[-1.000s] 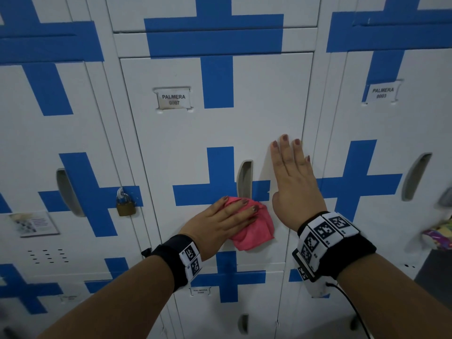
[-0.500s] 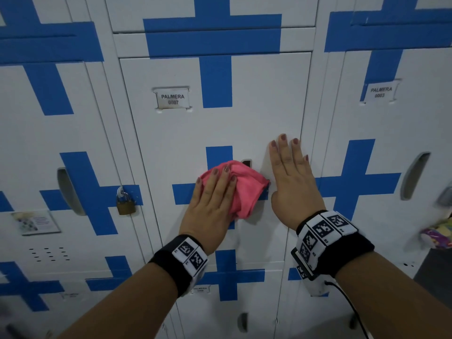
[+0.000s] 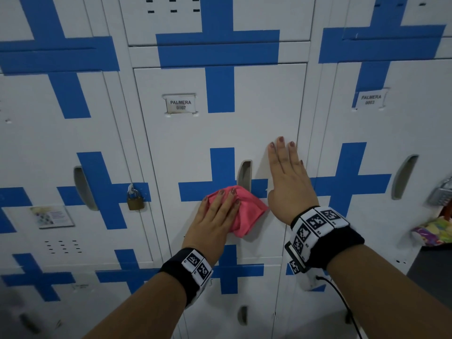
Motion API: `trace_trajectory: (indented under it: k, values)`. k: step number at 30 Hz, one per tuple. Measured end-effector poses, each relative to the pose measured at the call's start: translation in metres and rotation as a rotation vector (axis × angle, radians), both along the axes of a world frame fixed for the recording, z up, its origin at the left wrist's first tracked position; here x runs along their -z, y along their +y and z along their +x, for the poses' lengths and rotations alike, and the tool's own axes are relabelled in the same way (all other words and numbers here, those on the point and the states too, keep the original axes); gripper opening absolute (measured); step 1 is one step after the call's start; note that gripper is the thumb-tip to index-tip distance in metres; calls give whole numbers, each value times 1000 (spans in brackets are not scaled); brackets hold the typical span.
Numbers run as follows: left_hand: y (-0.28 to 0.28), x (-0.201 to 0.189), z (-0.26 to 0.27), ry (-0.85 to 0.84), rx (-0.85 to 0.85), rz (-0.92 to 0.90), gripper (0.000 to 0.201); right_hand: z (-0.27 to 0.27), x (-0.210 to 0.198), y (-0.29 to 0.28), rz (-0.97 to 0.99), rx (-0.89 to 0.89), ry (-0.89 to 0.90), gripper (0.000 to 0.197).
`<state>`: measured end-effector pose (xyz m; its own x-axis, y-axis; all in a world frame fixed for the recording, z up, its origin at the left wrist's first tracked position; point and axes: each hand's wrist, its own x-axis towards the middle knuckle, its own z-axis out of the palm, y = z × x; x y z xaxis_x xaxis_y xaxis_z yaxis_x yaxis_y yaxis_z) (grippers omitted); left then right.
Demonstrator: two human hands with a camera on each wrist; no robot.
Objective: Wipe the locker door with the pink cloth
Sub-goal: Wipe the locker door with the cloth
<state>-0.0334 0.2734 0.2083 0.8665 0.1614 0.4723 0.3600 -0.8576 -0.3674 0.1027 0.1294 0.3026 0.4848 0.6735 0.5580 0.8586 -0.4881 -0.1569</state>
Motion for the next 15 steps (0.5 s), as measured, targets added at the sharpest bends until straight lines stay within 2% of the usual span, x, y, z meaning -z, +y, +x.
trace_trajectory:
  k: [3,7,15]
  values:
    - [-7,6,-6,106,-14,-12,88,-2,-2,-1,8,-3,27,96]
    - [-16,14,-16,337,-19,-7,76,-3,-5,-4,14,-19,60,93]
    - [-11,48,-27,540,-40,8,72,-6,-6,-10,-11,-30,72,88]
